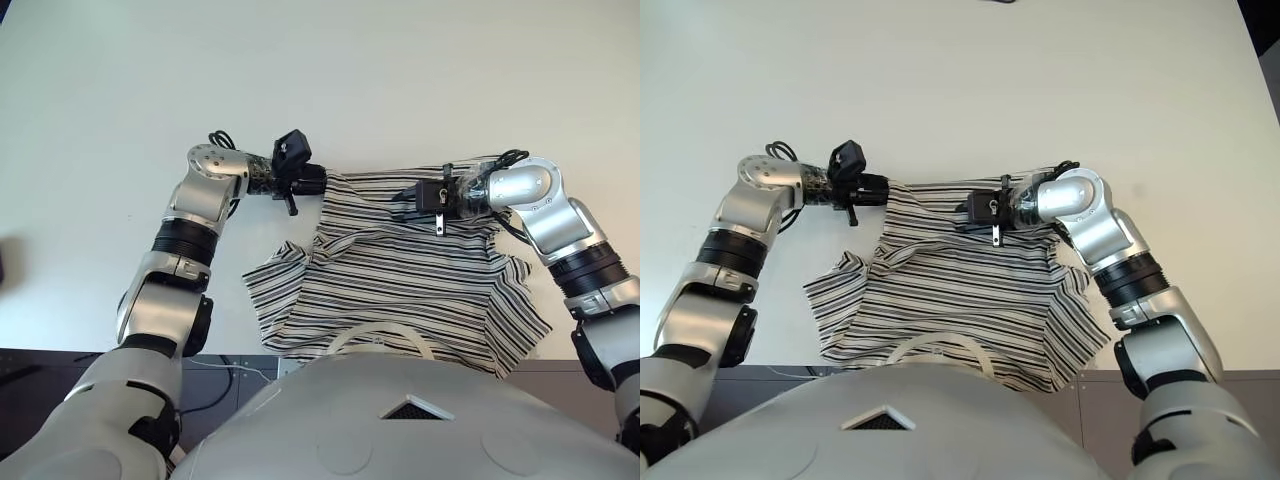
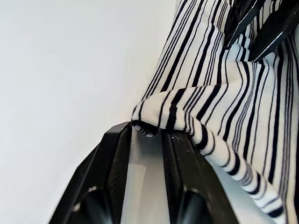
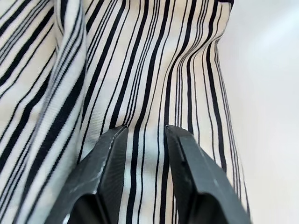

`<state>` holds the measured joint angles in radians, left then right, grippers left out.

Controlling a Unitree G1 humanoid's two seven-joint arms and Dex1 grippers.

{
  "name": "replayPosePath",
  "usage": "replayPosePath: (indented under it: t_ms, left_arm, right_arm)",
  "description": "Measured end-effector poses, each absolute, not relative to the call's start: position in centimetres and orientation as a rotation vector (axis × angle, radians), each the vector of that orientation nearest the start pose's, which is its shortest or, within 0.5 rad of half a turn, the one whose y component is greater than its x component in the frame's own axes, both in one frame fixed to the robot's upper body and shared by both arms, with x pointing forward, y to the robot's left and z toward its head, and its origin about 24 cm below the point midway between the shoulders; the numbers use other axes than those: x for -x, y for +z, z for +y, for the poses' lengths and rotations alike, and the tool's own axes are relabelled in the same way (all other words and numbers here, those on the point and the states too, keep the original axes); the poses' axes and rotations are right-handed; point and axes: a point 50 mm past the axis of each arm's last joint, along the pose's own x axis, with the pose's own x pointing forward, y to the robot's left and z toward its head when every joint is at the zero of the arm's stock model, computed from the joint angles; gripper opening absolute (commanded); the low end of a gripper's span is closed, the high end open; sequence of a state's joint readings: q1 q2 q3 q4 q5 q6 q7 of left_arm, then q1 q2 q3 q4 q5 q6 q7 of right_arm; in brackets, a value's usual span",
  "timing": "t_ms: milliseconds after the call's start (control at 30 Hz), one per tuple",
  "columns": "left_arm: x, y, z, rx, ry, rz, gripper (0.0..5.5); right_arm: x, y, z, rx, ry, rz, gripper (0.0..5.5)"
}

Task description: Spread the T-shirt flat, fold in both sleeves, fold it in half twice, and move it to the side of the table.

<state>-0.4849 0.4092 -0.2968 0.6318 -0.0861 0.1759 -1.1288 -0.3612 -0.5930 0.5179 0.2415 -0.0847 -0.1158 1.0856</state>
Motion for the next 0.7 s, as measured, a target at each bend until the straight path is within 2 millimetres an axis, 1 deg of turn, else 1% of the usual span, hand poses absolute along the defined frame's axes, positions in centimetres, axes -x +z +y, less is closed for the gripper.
replayPosePath:
  t_ms: [133, 267, 467, 533, 600, 700]
  left_arm:
    - [-29.7, 1.4, 15.8, -0.181, -1.193, 0.623, 0.15]
    - [-29.9, 1.2, 15.3, -0.156, -1.178, 0.619, 0.12]
    - [-31.3, 1.0, 13.5, -0.064, -1.029, 0.568, 0.12]
    - [-31.8, 1.2, 13.2, -0.020, -0.976, 0.540, 0.12]
    - [-32.8, 2.0, 13.0, 0.036, -0.917, 0.492, 0.12]
    - [-33.7, 3.1, 12.9, 0.122, -0.873, 0.432, 0.12]
  right_arm:
    - [-26.0, 3.4, -13.8, 0.799, 1.485, 0.334, 1.48]
    - [-26.1, 3.3, -13.8, 0.811, 1.477, 0.320, 1.48]
    - [-26.2, 3.4, -13.6, 0.855, 1.453, 0.277, 1.48]
    - [-26.2, 3.4, -13.5, 0.869, 1.446, 0.268, 1.48]
    - [-26.3, 3.3, -13.5, 0.874, 1.439, 0.258, 1.48]
    - [-26.3, 3.3, -13.5, 0.876, 1.430, 0.250, 1.48]
